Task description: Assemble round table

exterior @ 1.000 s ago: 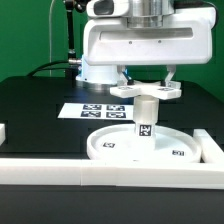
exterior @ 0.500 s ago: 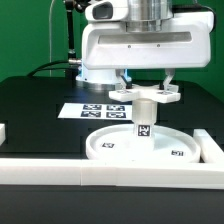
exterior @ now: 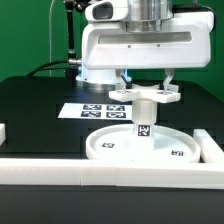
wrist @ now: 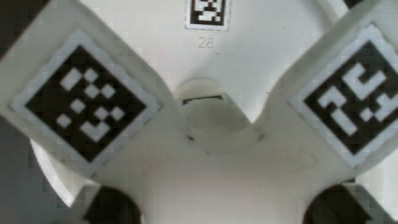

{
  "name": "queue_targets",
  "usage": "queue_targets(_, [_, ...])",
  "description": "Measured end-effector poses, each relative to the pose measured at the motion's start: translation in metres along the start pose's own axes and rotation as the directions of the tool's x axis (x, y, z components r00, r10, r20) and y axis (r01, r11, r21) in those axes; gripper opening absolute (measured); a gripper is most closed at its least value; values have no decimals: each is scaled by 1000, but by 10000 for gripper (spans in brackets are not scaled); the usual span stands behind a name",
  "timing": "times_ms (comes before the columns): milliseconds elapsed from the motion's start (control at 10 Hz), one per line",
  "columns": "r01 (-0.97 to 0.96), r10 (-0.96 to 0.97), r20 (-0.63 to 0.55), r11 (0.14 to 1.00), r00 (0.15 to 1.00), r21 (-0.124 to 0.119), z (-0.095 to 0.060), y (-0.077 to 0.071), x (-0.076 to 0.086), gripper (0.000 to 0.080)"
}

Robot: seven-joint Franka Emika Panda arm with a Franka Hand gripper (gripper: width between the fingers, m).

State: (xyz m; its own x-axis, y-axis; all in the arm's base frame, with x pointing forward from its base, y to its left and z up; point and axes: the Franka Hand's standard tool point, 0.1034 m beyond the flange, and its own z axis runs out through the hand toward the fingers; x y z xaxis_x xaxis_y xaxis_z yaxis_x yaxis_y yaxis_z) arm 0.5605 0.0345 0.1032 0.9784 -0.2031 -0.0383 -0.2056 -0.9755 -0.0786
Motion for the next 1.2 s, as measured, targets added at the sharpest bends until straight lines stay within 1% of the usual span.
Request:
queue_targets(400, [-33, 33, 0, 999, 999, 0, 0, -1, 0, 448])
queue_targets(600, [-255, 255, 1, 967, 967, 9, 1, -2, -2, 448])
queue_targets(800, [-388, 388, 0, 922, 922, 11, 1, -3, -3, 448])
queue_targets(900, [-479, 480, -4, 877, 878, 15, 1, -4, -2, 448])
queue_targets(1000, [-548, 549, -1, 836, 836, 29, 2, -3, -2, 448])
queue_targets(1100, [-631, 632, 5, 774, 775, 47, 2, -3, -1, 448])
queue_targets(1200, [-701, 702, 8, 709, 712, 73, 2, -2, 1, 448])
